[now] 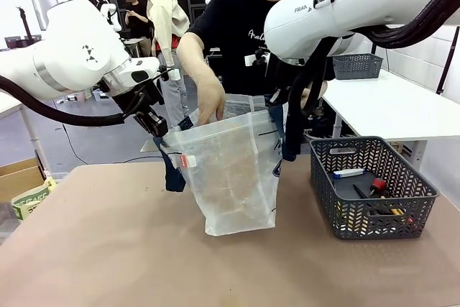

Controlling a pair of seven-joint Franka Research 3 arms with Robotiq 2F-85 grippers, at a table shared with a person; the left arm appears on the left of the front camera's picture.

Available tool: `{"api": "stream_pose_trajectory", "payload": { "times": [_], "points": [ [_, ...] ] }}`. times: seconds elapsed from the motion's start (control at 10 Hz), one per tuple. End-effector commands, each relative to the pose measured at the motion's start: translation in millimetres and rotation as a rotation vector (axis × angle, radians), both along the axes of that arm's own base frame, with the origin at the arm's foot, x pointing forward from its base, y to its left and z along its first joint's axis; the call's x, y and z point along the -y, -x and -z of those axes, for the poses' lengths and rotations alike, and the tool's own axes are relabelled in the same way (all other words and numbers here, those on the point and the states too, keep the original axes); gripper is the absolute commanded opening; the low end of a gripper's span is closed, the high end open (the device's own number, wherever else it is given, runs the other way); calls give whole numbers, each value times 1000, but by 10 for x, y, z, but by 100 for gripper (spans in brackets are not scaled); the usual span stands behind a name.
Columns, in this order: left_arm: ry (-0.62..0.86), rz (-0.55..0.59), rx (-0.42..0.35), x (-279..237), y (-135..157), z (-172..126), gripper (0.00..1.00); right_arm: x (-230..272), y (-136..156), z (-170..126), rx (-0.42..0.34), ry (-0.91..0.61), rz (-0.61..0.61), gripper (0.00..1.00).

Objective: Transfer purchased items from the store into the shopping bag.
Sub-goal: Move the Reusable shopping bag to the right side of the table.

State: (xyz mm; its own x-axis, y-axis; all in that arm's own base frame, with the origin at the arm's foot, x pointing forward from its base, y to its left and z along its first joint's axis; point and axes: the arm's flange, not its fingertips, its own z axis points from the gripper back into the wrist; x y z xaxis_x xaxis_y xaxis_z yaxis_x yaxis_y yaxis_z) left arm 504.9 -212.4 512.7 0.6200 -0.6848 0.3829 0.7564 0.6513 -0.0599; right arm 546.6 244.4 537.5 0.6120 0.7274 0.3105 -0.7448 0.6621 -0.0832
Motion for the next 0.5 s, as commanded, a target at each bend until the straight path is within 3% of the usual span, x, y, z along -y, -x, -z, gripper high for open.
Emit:
{"api": "stream_pose_trajectory", "payload": {
  "times": [0.0, 0.4],
  "points": [
    [16, -5, -4, -53, -32, 9, 0, 44, -34, -30, -24, -35, 17, 0],
    [15, -11, -12, -74, -40, 21, 0, 67, -48, -58, -18, -49, 49, 0]
  ]
}}
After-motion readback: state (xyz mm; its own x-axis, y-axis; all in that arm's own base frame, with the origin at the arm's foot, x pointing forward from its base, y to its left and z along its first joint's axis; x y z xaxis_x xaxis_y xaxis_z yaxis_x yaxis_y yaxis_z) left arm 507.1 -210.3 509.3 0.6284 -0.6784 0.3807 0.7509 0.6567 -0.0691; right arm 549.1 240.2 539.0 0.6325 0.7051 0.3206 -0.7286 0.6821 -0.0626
